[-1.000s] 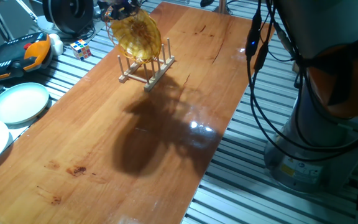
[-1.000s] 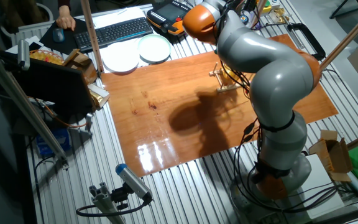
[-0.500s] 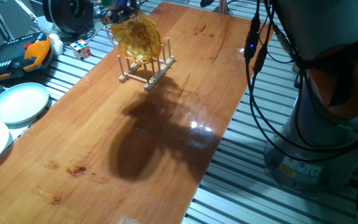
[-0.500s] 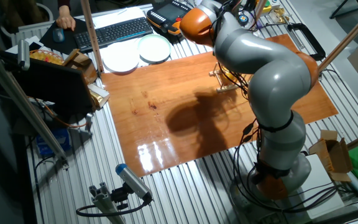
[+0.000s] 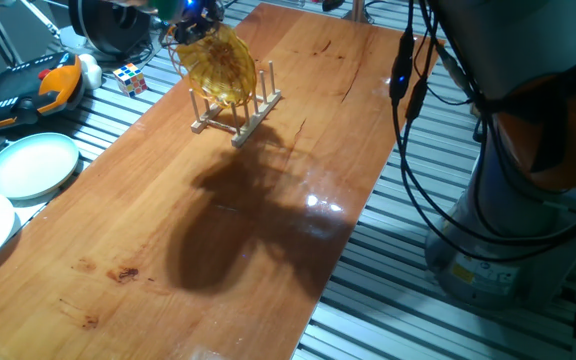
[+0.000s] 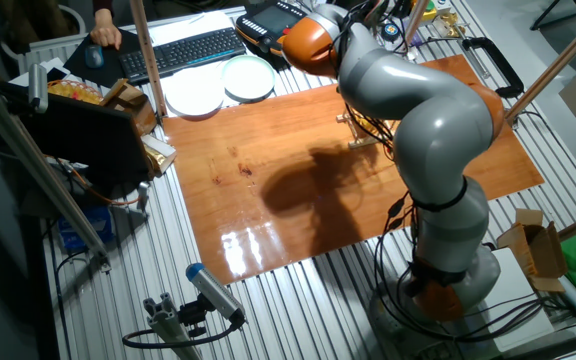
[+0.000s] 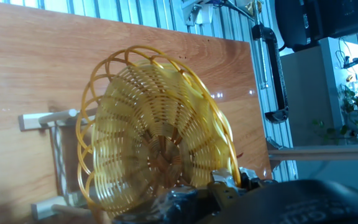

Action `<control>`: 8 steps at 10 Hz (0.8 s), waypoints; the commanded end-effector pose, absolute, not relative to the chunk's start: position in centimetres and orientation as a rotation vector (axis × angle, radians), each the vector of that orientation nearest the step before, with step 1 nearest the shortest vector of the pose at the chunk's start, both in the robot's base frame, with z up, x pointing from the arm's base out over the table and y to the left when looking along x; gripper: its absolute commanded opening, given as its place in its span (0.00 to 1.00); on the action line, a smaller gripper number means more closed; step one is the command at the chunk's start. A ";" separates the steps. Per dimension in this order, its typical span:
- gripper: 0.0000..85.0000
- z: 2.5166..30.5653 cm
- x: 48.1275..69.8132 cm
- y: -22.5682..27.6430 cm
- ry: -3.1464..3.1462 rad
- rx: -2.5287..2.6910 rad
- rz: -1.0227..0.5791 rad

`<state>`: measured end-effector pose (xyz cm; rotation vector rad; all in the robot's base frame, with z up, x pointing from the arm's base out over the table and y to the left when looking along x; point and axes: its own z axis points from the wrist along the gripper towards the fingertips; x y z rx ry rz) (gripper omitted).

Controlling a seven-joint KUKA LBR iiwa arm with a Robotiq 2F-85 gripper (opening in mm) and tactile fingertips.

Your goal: Put the dish on the dish rack

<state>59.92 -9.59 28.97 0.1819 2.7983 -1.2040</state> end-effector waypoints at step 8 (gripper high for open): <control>0.01 28.0 60.0 -8.8 2.792 0.223 -1.236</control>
